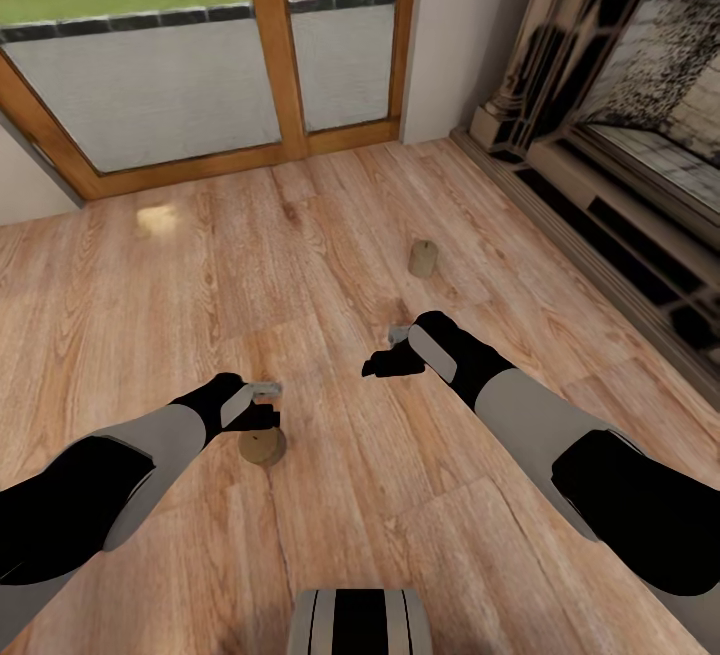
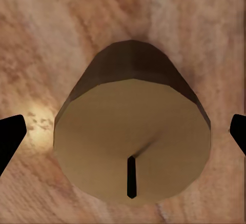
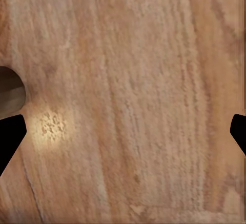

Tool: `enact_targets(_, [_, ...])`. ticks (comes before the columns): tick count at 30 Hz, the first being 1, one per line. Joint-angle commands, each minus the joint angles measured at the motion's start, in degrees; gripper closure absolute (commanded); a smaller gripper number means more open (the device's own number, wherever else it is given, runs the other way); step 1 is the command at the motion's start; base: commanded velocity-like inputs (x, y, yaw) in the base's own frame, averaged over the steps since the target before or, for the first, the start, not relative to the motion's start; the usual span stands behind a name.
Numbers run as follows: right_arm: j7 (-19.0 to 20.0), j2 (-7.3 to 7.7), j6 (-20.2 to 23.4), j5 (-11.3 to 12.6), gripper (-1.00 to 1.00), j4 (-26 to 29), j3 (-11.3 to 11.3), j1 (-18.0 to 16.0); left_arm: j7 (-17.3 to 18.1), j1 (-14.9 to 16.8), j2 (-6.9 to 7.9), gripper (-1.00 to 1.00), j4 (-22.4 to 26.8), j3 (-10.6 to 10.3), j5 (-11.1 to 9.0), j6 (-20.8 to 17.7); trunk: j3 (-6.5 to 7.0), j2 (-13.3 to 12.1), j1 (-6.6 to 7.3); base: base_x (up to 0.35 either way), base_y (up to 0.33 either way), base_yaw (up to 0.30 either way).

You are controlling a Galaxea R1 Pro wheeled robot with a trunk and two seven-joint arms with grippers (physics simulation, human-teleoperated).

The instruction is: Place each of the two pumpkins and all three candles from the living room inside a cabinet in the living room (use any cabinet), then make sure every cabinet is closed, and position the cauldron so it is next to a table in the living room.

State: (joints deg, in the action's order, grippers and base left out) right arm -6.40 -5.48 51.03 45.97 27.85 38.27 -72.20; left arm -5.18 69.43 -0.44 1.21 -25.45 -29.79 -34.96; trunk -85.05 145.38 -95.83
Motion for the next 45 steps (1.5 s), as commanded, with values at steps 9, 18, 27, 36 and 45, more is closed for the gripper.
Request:
enact_targets(9, [-0.5,0.03,0.1,0.6,-1.00,0.0,0.3,0.0,-0.4,0.0,0.00,-1.00,0.1,-0.2,-0.6,-0.3,-0.04,0.0,0.01,0.004,-0.008,0.000])
enact_targets(18, [-0.5,0.03,0.0,0.6,-1.00,0.1,0.3,0.0,-0.4,0.0,0.00,-1.00,0.1,-0.2,-0.6,-0.3,-0.04,0.0,0.01,0.000,0.000,0.000])
enact_targets(27, [-0.5,0.03,0.0,0.6,-1.00,0.1,0.4,0.0,-0.4,0.0,0.00,-1.00,0.1,-0.2,-0.6,-0.3,-1.37,0.1,-0.15,0.000,0.000,0.000])
enact_targets(36, [-0.5,0.03,0.0,0.6,-1.00,0.1,0.4,0.0,-0.4,0.0,0.00,-1.00,0.1,-0.2,-0.6,-0.3,-1.37,0.1,-0.15,0.000,0.000,0.000])
enact_targets(45, [-0.5,0.03,0.1,0.6,-1.00,0.1,0.3,0.0,-0.4,0.0,0.00,-1.00,0.1,-0.2,-0.6,-0.3,-3.14,0.2,-0.35,0.000,0.000,0.000])
